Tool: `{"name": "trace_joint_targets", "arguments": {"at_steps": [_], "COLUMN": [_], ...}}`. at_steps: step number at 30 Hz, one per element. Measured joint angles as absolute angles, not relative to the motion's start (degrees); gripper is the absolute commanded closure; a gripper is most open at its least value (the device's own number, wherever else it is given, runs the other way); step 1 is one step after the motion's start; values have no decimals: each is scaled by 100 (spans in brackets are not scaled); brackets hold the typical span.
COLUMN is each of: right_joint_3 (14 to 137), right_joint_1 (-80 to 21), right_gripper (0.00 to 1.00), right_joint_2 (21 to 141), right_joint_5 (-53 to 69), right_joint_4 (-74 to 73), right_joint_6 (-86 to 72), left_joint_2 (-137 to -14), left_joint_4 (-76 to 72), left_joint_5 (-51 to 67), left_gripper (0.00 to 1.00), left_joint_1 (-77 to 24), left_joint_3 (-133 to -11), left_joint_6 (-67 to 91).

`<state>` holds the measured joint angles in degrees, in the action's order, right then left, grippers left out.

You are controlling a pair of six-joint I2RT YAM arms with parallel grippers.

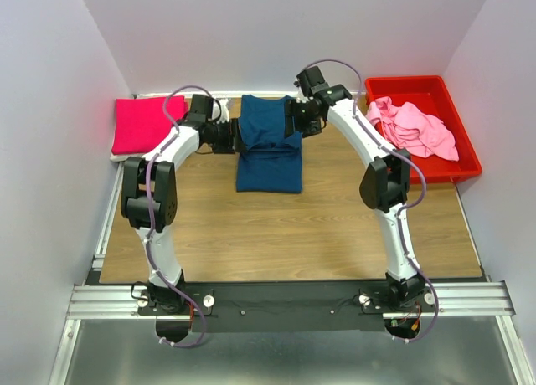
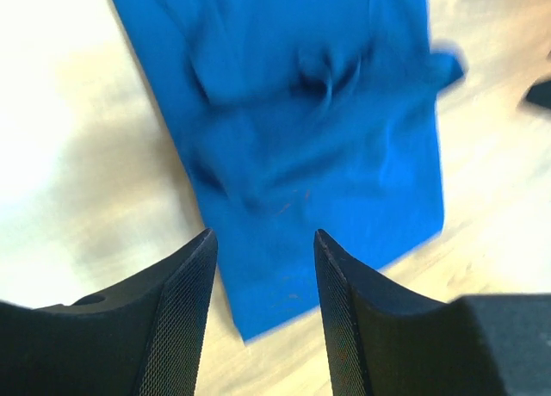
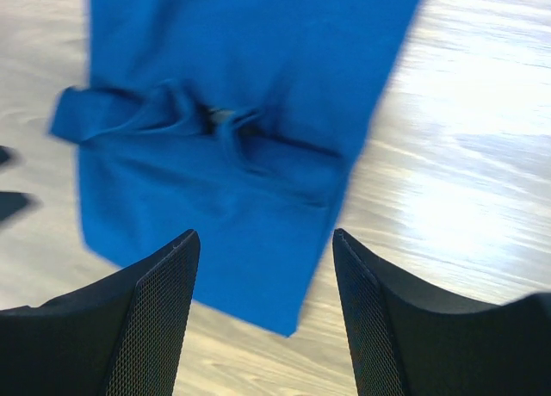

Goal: Fold and stack the t-shirts
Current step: Fold the tshirt

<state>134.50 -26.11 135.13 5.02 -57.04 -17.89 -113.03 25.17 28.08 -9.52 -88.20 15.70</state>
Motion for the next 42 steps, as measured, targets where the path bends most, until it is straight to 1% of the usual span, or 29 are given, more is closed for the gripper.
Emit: {"name": "trace_joint_targets", "arguments": {"at_steps": [3, 8, 16, 22, 29, 37, 42], "right_joint_3": [13353, 13019, 12925, 12927, 13166, 13710, 13976], "right_joint_1": [-2696, -2980, -3164, -3140, -3138, -3111, -2882], "right_gripper": [30, 30, 30, 30, 30, 29, 29], "right_joint_2": [13426, 13437, 13677, 13972, 14416, 14477, 14477], "right_joint_5": [768, 1205, 1476, 1466, 1208, 307, -78], "right_joint_4": [-5605, -5498, -5439, -5328, -5310, -5159, -4895], "right_joint_6": [-1743, -1688, -1688, -1691, -1752, -2185, -2582], "left_joint_2": [-11048, -10862, -10753, -10753, -10744, -10665, -10595], "left_joint_4": [2329, 2123, 1647, 1511, 1328, 1127, 1017], "left_joint_5": [2886, 2932, 2936, 2910, 2915, 2921, 2921], "left_gripper": [44, 44, 44, 44, 44, 44, 44], "left_joint_1": [-1039, -1302, -1761, -1833, -1813, -1813, -1813], "left_joint_3": [-8162, -7463, -7011, -6726, -6519, -6351, -6233], "left_joint_6": [1525, 1474, 1479, 1441, 1341, 1240, 1181]}}
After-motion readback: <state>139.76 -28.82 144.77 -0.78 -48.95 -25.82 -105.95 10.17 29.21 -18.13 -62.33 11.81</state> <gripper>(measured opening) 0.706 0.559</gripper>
